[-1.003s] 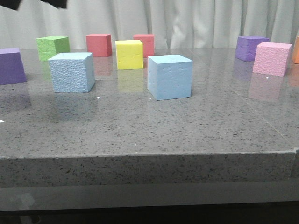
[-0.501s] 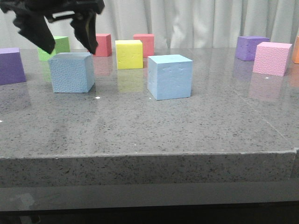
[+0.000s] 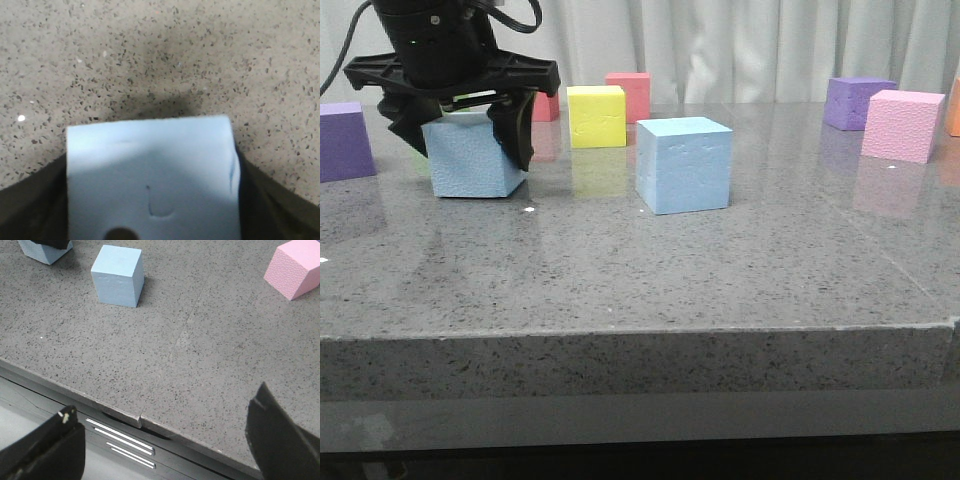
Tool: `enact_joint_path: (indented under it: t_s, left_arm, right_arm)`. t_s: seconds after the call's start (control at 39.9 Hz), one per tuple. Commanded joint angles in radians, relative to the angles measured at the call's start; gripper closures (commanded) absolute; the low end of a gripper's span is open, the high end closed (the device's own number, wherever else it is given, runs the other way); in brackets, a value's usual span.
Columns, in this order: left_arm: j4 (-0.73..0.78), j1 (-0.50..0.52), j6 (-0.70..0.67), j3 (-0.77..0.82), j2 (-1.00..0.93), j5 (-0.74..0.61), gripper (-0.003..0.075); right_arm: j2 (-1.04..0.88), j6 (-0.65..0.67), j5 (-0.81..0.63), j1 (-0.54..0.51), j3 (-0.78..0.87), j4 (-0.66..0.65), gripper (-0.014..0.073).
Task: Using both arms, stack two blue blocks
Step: 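Lower the left gripper onto the other light-blue cube and close, then lift the cube and carry it above the placed light-blue cube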
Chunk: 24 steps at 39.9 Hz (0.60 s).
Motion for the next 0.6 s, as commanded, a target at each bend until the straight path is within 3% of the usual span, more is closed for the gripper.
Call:
enact_joint_path:
  t_s: [0.0,0.15,0.3,0.5,0.58]
  left_arm:
    - [-0.009,0.003,-0.011,-0.052,-0.05,-0.025,0.0322]
    - [-0.009,0.001,0.018,-0.113,-0.052,0.016,0.0323]
    - [-0.034,-0.023,0.166,-0.207,-0.052,0.053,0.0323]
    - [-0.203,-0.084,0.534,-0.333,-0.052,0.076,0.0323]
    - [-0.31,-0.108,0.745,-0.366,-0.052,0.081,0.0323]
  right_arm:
    - [0.002,-0.01,-0.071,-0.004,-0.025,0.0,-0.0062]
    - [0.002,-0.01,-0.071,-0.004,-0.025,0.0,-0.0062]
    - [0.002,-0.01,-0.071,-0.004,-0.025,0.0,-0.0062]
    - [0.002,-0.01,-0.071,-0.004,-0.025,0.0,-0.0062]
    - [0.002,-0.01,-0.071,-0.004,-0.025,0.0,-0.0062]
